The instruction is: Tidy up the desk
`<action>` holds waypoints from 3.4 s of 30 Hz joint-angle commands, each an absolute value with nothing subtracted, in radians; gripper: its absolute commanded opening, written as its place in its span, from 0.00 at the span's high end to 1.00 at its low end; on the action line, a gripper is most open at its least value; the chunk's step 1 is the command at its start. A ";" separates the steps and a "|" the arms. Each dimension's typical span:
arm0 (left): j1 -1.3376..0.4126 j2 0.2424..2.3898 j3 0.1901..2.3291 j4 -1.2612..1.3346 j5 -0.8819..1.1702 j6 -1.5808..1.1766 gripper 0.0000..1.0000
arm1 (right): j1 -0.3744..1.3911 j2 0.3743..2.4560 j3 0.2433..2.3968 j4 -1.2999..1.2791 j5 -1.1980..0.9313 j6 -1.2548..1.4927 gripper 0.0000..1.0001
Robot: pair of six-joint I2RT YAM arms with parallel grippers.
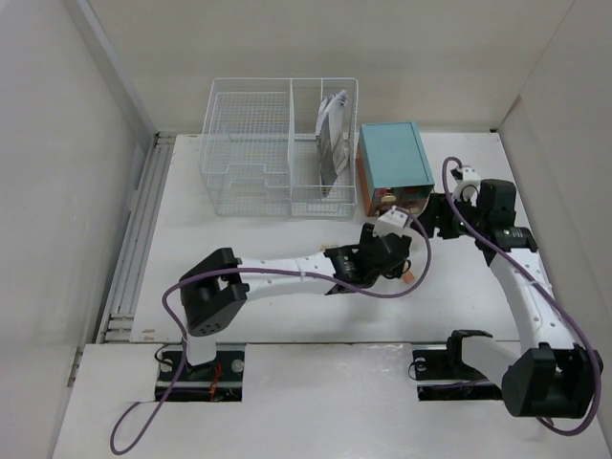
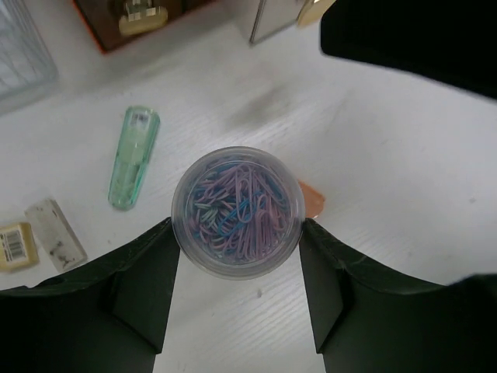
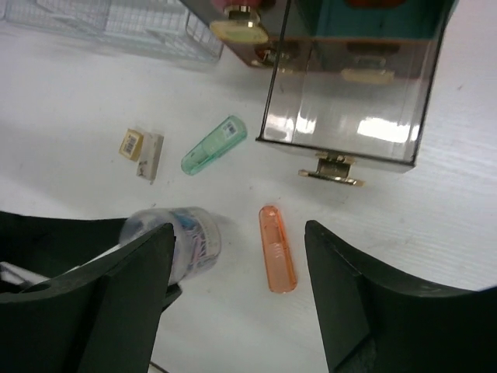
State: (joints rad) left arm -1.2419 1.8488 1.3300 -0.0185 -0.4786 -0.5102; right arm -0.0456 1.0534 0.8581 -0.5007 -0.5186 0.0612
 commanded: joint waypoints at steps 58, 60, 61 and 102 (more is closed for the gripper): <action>-0.988 2.238 2.200 -0.153 -0.155 -0.345 0.47 | -0.052 0.850 0.946 -0.321 0.028 0.023 0.86; -0.988 2.249 2.210 -0.144 -0.143 -0.345 0.47 | -0.052 0.850 0.946 -0.321 0.028 0.023 0.86; -0.988 2.249 2.210 -0.144 -0.143 -0.345 0.47 | -0.052 0.850 0.946 -0.321 0.028 0.023 0.86; -1.088 1.639 1.374 0.025 -0.386 -0.380 0.94 | -0.098 1.161 0.962 -0.525 -0.572 -0.097 1.00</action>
State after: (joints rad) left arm -1.0855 1.6920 1.5356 0.0051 -0.3191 -0.3515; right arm -0.0971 1.1107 0.9276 -0.4942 -0.4622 -0.0593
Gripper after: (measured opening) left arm 0.041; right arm 0.010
